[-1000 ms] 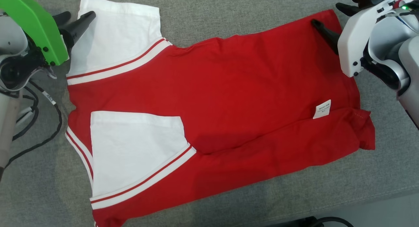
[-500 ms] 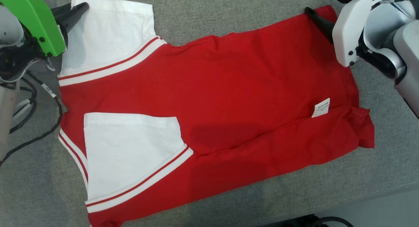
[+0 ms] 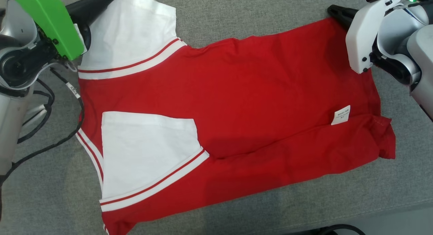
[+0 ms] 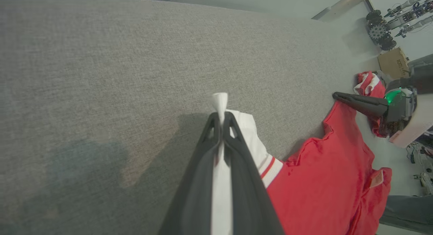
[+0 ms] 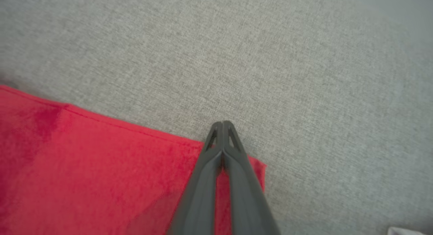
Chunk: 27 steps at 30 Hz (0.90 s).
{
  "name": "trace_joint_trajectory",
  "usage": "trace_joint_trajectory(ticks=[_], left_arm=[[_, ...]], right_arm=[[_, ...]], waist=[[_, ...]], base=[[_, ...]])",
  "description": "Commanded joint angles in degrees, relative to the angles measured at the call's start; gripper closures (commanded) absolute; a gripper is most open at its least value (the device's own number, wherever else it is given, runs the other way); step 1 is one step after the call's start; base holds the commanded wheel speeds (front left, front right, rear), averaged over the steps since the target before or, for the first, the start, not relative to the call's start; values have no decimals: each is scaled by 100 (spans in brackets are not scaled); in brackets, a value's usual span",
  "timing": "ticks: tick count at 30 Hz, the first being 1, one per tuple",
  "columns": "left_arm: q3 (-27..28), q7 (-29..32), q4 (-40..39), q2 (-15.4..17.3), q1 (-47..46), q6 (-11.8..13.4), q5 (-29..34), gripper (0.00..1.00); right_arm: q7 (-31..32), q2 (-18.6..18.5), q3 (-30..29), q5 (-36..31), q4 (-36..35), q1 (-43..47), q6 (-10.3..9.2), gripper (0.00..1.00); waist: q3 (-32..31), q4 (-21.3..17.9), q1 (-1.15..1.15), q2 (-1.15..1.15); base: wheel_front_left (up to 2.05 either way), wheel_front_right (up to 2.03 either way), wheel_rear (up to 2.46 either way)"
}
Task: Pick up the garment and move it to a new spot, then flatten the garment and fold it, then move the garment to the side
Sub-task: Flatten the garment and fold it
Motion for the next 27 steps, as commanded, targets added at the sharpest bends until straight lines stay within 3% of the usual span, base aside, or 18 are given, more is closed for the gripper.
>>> trace_joint_trajectory(ticks=[1, 8, 15, 27], left_arm=[[66, -141, -289, 114, 94, -19, -160, 100], [181, -509, -1726, 548, 672, -19, -575, 100], [304, -879, -2618, 902, 1435, -18, -669, 100], [637, -1460, -4300, 1474, 3043, 468, -733, 100]], right_arm=[[-64, -50, 62, 69, 19, -76, -9, 100], [-313, -316, 150, 250, -95, 107, -9, 100], [-552, -617, 163, 373, -301, 450, -9, 100], [-684, -1208, -250, 528, -1208, 1672, -9, 100]], waist=[[-80, 80, 0, 0], [-290, 246, 0, 0], [-613, 367, 0, 0], [-973, 360, 0, 0]], base=[[0, 0, 0], [0, 0, 0], [0, 0, 0], [0, 0, 0]])
